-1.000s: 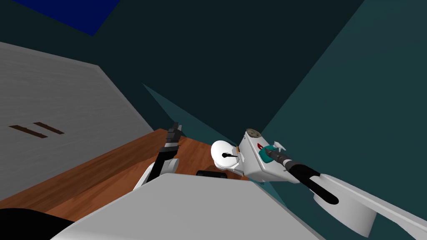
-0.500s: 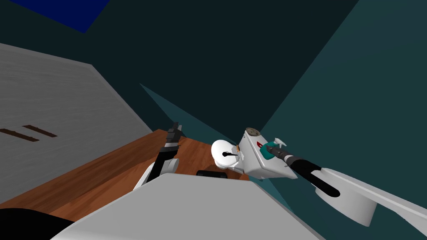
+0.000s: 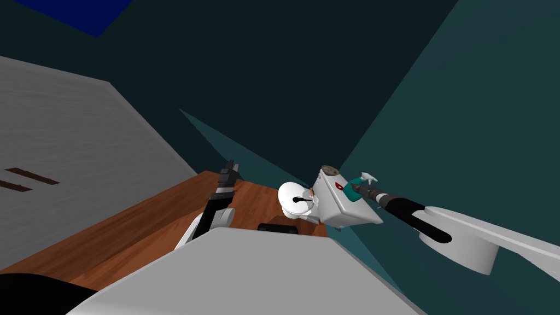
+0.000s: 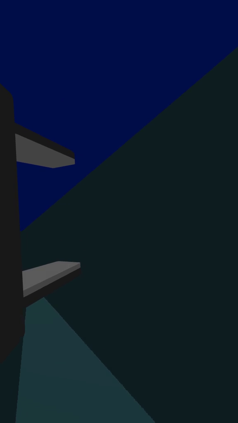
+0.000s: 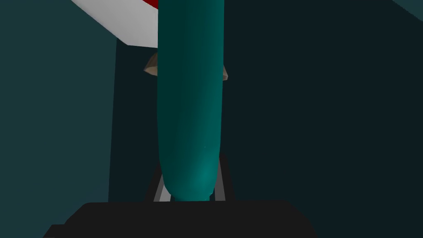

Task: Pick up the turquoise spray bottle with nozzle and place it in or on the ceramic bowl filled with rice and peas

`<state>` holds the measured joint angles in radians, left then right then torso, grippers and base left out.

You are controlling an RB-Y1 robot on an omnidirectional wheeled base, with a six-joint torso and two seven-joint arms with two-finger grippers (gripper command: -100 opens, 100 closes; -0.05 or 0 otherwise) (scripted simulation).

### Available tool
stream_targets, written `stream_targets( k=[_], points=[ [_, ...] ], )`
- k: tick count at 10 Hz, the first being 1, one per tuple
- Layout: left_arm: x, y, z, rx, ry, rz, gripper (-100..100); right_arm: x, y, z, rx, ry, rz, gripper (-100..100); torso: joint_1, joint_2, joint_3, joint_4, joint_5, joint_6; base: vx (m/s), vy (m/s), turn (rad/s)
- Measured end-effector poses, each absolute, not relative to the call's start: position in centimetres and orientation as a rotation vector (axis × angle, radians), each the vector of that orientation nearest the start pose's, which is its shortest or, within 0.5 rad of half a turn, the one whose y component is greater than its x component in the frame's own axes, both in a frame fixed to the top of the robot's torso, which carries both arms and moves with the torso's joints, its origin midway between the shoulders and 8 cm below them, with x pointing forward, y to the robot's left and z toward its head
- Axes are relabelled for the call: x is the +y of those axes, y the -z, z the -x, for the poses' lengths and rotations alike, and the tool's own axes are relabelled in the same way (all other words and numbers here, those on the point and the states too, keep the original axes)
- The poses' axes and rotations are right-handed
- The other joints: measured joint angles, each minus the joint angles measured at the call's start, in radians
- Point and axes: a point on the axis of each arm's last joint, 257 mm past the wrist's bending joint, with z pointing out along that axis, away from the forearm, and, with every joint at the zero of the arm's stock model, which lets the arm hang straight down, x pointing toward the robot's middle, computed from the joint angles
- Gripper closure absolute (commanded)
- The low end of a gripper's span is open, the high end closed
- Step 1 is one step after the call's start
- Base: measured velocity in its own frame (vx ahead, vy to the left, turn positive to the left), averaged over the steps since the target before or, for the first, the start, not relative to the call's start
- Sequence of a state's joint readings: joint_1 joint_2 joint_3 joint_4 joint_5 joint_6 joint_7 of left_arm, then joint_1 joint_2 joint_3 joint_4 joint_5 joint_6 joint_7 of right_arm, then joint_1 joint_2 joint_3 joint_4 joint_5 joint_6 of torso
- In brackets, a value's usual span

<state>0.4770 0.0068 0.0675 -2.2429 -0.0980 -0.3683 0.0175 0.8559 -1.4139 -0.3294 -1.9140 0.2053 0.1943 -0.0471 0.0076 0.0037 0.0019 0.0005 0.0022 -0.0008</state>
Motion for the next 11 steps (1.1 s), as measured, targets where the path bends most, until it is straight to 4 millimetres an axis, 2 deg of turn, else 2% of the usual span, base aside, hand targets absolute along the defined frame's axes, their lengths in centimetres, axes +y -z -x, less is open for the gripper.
stream_targets(
  k=[1, 4, 11],
  points=[
    [29.9, 1.1, -37.1, 0.759, 1.154, 0.716, 0, -56.9, 13.6, -39.5, 1.974, 0.189, -0.113, 100, 0.0, 0.0, 0.0, 0.0, 0.0, 0.001, -0.037, 0.047, -0.041],
    [29.9, 1.1, -37.1, 0.759, 1.154, 0.716, 0, -57.5, 11.3, -41.1, 1.96, 0.193, -0.076, 100, 0.0, -0.001, -0.001, 0.0, -0.001, 0.0, -0.028, 0.046, -0.051],
    [29.9, 1.1, -37.1, 0.759, 1.154, 0.716, 0, -57.6, 5.8, -45.3, 1.939, 0.182, -0.005, 100, -0.001, -0.001, -0.001, 0.0, -0.001, -0.001, -0.028, 0.03, -0.041]
  ],
)
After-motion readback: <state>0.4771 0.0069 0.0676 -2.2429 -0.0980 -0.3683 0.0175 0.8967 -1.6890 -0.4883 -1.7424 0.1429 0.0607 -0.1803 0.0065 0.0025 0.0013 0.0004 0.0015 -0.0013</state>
